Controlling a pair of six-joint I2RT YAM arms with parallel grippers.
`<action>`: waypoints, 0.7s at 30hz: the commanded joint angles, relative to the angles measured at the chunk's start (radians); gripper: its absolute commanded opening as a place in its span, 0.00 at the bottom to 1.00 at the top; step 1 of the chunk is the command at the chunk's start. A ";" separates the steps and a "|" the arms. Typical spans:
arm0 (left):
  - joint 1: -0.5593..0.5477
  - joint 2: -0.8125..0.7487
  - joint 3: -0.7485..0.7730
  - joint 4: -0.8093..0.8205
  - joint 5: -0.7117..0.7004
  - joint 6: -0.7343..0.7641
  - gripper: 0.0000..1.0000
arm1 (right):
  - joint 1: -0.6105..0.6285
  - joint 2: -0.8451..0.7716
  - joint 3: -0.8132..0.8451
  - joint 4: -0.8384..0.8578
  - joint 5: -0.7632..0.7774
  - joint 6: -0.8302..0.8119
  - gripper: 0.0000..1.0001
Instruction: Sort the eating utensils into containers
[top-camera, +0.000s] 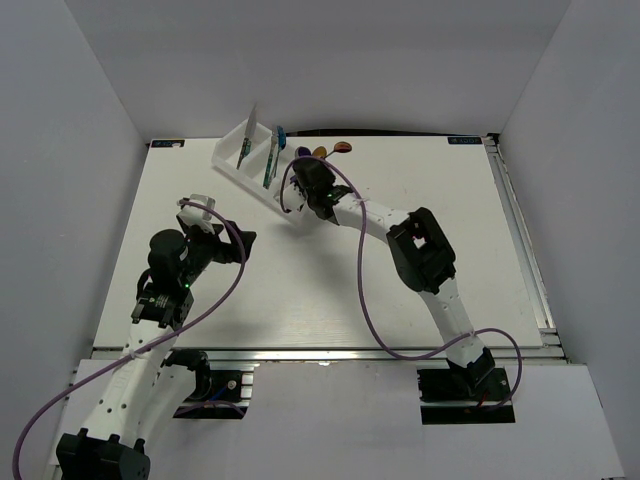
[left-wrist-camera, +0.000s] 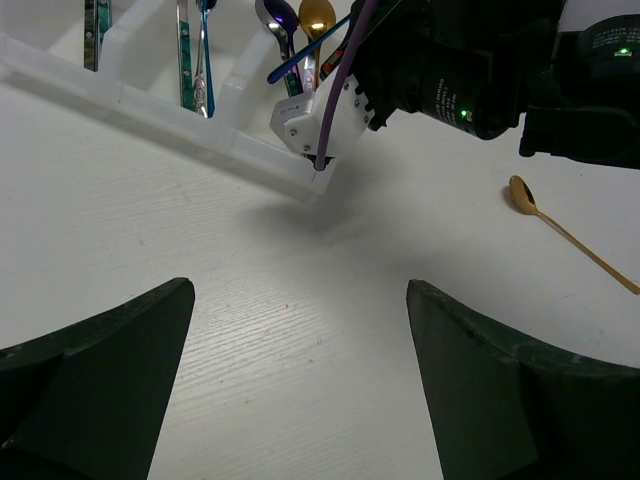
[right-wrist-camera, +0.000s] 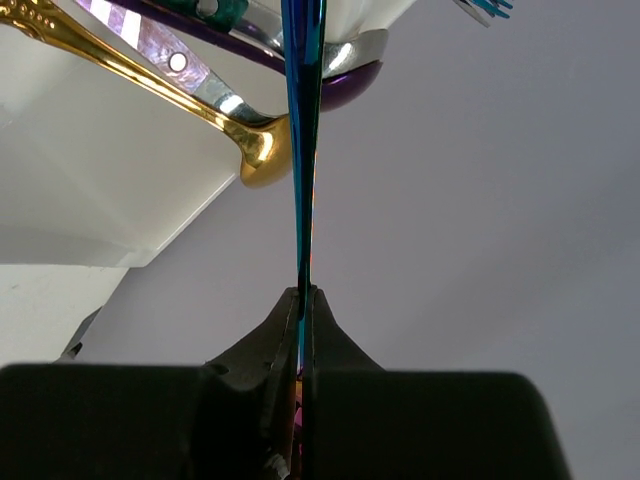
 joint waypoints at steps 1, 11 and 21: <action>0.008 -0.015 -0.005 0.010 0.013 -0.002 0.98 | 0.000 0.034 0.019 0.026 -0.018 -0.486 0.00; 0.010 -0.013 -0.007 0.008 0.013 0.000 0.98 | 0.000 0.078 0.048 0.014 -0.018 -0.443 0.04; 0.012 -0.010 -0.007 0.010 0.016 0.001 0.98 | 0.005 0.057 0.013 0.036 -0.045 -0.406 0.56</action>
